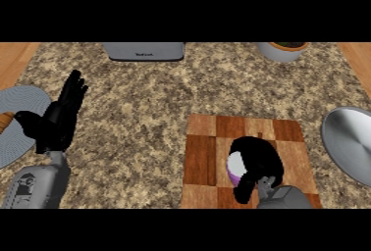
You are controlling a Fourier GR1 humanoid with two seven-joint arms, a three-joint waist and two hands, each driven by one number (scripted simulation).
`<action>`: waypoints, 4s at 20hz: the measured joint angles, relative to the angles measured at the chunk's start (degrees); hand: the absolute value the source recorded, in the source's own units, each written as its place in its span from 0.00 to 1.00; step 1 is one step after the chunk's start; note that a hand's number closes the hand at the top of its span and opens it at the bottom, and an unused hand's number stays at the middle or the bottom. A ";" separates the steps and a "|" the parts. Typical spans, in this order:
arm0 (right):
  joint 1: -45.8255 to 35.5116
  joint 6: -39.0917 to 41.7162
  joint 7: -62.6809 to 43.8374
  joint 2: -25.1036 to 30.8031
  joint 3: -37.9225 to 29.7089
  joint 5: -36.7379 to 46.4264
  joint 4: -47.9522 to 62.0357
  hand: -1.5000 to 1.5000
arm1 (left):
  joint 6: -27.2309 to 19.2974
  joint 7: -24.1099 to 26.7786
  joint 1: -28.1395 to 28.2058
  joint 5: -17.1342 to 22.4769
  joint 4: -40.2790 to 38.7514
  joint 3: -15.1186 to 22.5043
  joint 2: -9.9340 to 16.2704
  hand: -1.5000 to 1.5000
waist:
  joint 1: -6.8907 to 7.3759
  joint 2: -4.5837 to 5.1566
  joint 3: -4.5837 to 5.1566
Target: Pick the can from the cutting board and place it in the pan
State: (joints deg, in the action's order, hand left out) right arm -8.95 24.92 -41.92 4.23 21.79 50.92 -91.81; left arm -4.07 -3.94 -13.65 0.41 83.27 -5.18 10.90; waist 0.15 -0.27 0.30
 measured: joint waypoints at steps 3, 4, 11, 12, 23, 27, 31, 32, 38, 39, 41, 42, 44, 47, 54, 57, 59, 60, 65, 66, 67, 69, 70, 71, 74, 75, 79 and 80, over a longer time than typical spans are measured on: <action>-2.45 -6.36 -7.53 -2.16 0.69 2.97 0.97 1.00 | 0.33 -0.83 0.18 0.21 0.84 0.15 0.10 0.50 | 0.29 0.09 -0.15; -3.21 -8.27 -9.19 -2.59 1.13 5.01 0.77 1.00 | 0.44 -1.09 0.05 0.32 0.96 0.05 0.23 0.50 | 0.25 0.10 -0.18; -6.47 -16.47 -14.54 -2.15 3.24 18.99 -7.34 1.00 | 0.59 -1.54 0.62 0.63 1.68 -0.63 0.66 0.50 | -0.30 -0.04 -0.25; -6.84 -17.27 -15.02 -2.40 3.20 20.43 -8.14 1.00 | 0.28 -1.65 0.30 0.45 1.58 -0.67 0.57 0.50 | -0.33 0.00 -0.26; -6.80 -25.11 -12.94 0.78 -10.68 20.26 -19.23 1.00 | 0.40 -0.72 1.39 0.08 1.83 -0.54 0.02 0.50 | -0.44 0.21 -0.34; -5.41 -29.65 -7.42 4.41 -20.66 12.59 -19.15 1.00 | 0.75 -0.52 1.60 0.46 2.14 -1.06 0.26 0.50 | -0.39 0.27 -0.35; -2.27 -32.29 -0.33 9.75 -29.56 6.25 -14.97 1.00 | 1.05 0.03 0.85 0.55 0.67 -1.59 0.50 0.50 | -0.49 0.33 -0.34; -2.05 -32.97 1.81 11.25 -31.92 4.46 -13.06 1.00 | 0.61 0.17 0.70 0.19 0.44 -1.13 -0.16 0.50 | -0.49 0.35 -0.36; -1.88 -38.43 14.38 19.62 -41.75 0.35 3.75 1.00 | 0.97 -0.71 0.07 0.34 1.08 -1.13 0.03 0.50 | 0.09 0.51 -0.39; -2.34 -39.68 16.53 21.01 -43.11 0.08 7.20 1.00 | 0.92 -0.24 0.08 0.29 0.71 -1.18 -0.10 0.50 | 0.18 0.55 -0.40; -3.36 -42.71 21.09 23.03 -45.46 -0.72 14.54 1.00 | 0.99 -0.19 -0.65 0.20 -0.01 -1.23 -0.04 0.50 | 0.30 0.60 -0.40; -4.06 -43.96 23.51 24.16 -46.63 -1.41 18.39 1.00 | 0.88 -0.56 -0.79 0.05 0.30 -1.19 0.04 0.50 | 0.41 0.61 -0.41; -6.14 -46.48 28.52 26.05 -48.77 -3.09 26.69 1.00 | 1.07 -0.42 -1.11 0.19 -0.07 -1.34 0.10 0.50 | 0.67 0.69 -0.44; -9.07 -50.81 35.88 28.26 -51.68 -5.19 38.37 1.00 | 0.82 -0.36 -0.86 -0.27 0.52 -0.62 -0.55 0.50 | 1.04 0.77 -0.49; -15.61 -48.02 46.11 30.04 -56.70 -12.91 56.75 0.00 | 1.37 -0.08 -1.66 -0.14 -0.68 -0.93 -0.24 0.50 | 1.34 0.87 -0.56; -17.48 -42.32 49.00 30.62 -58.53 -16.47 61.98 0.00 | 1.31 -0.39 -2.07 -0.18 -0.66 -0.65 -0.55 0.50 | 1.55 0.98 -0.63; -17.79 -40.57 52.65 31.08 -59.61 -18.02 65.62 0.00 | 0.84 -0.72 -2.33 -0.41 -0.54 -0.37 -1.04 0.50 | 1.54 1.00 -0.62; -18.07 -40.28 54.42 31.57 -60.08 -18.50 67.50 0.00 | 0.87 -1.04 -2.80 -0.26 -0.81 -0.56 -0.97 0.50 | 1.55 1.03 -0.63; -18.46 -41.38 63.87 32.21 -63.55 -22.40 71.40 0.00 | 0.70 -0.84 -2.00 -0.85 -0.49 -0.20 -1.15 0.50 | 1.29 0.90 -0.59; -18.46 -41.27 65.51 32.64 -64.56 -23.55 71.52 0.00 | 0.91 -0.47 -1.26 -0.68 -0.06 -0.35 -1.02 0.50 | 1.26 0.85 -0.60; -18.16 -41.48 67.31 32.26 -65.73 -25.00 71.20 0.00 | 0.78 -0.79 -1.44 -0.60 -0.06 -0.56 -0.98 0.50 | 0.99 0.76 -0.56; -17.21 -40.71 70.21 31.83 -68.17 -28.21 70.20 0.00 | 0.82 -1.20 -0.97 -0.40 0.49 -0.94 -0.68 0.50 | 0.47 0.53 -0.50; -17.01 -39.72 71.22 32.04 -69.31 -29.81 69.77 0.00 | 0.84 -0.33 -0.13 -0.58 0.29 -0.87 -0.85 0.50 | 0.28 0.46 -0.47; -15.98 -38.59 72.42 31.71 -70.23 -31.33 68.98 0.00 | 1.07 -0.93 -0.31 -0.15 0.56 -1.39 -0.37 0.50 | 0.01 0.35 -0.40; -12.81 -33.08 73.82 30.26 -71.97 -35.54 65.91 0.00 | 0.71 -1.35 1.38 -0.51 1.96 -1.31 -0.44 0.50 | -0.75 0.00 -0.29; -11.40 -30.67 74.40 29.81 -72.37 -36.81 64.60 0.00 | 0.70 -1.30 1.73 -0.47 2.16 -1.52 -0.30 0.50 | -1.05 -0.10 -0.25; -4.40 -21.76 75.97 27.84 -73.43 -41.23 57.58 0.00 | 1.15 -2.52 2.14 0.22 3.35 -2.44 0.65 0.50 | -1.94 -0.40 -0.12; -2.51 -19.98 76.22 26.91 -73.58 -42.21 55.36 0.00 | 1.06 -2.62 2.02 0.16 3.23 -2.39 0.55 0.50 | -2.19 -0.43 -0.08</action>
State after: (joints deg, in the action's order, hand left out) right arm -11.45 4.95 34.31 31.14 -51.79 8.70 -36.45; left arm -3.02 -6.56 -11.63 0.57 86.50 -7.58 11.45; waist -2.05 -0.70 0.22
